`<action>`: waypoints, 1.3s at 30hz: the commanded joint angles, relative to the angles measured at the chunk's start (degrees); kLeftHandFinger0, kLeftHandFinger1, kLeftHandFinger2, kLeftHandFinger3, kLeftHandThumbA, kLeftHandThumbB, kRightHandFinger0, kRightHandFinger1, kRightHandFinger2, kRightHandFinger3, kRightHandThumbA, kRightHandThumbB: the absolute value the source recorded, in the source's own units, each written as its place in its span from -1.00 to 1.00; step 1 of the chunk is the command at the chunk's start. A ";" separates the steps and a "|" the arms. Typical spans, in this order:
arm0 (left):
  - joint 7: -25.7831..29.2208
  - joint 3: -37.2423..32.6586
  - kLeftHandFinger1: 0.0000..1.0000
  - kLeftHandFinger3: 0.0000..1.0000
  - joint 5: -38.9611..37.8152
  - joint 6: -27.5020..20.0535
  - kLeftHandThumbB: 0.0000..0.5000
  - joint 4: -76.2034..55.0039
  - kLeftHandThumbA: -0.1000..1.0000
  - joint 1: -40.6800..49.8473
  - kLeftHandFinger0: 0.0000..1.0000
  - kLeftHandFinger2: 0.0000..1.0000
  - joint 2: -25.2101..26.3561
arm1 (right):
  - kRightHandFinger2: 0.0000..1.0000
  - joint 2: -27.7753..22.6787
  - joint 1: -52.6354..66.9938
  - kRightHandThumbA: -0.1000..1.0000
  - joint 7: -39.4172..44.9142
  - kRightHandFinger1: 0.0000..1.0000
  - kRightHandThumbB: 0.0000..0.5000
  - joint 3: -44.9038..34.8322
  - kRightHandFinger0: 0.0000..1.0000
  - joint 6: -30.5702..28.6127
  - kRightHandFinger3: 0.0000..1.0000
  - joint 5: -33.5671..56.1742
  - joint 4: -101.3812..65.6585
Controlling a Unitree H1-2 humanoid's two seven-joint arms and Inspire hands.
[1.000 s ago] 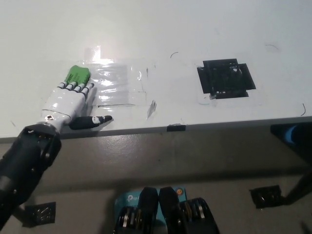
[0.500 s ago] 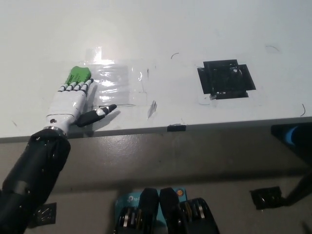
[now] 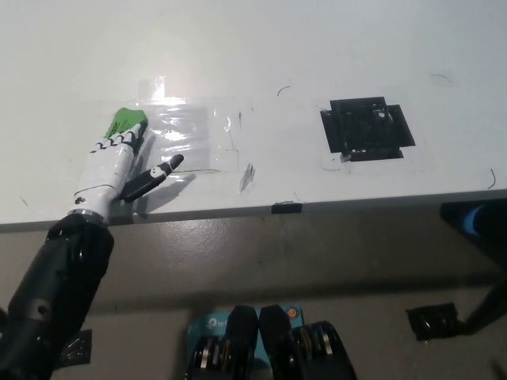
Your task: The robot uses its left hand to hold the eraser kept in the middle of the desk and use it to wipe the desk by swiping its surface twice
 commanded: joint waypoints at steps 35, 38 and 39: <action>-7.15 -14.88 1.00 1.00 2.29 7.23 0.59 8.14 1.00 -1.69 1.00 1.00 -12.69 | 1.00 -1.63 -3.53 1.00 -0.41 1.00 -0.84 2.36 1.00 -0.87 1.00 -0.92 -1.79; -6.59 -14.30 1.00 1.00 1.42 6.49 0.80 9.35 1.00 -2.83 1.00 1.00 -16.48 | 1.00 -1.79 -3.89 1.00 -0.46 1.00 -0.88 2.29 1.00 -1.02 1.00 -0.75 -1.89; -6.46 -14.26 1.00 1.00 1.39 6.48 0.91 9.56 1.00 -3.02 1.00 1.00 -17.12 | 1.00 -1.59 -4.22 1.00 -0.70 1.00 -0.90 2.11 1.00 -1.00 1.00 -0.48 -1.95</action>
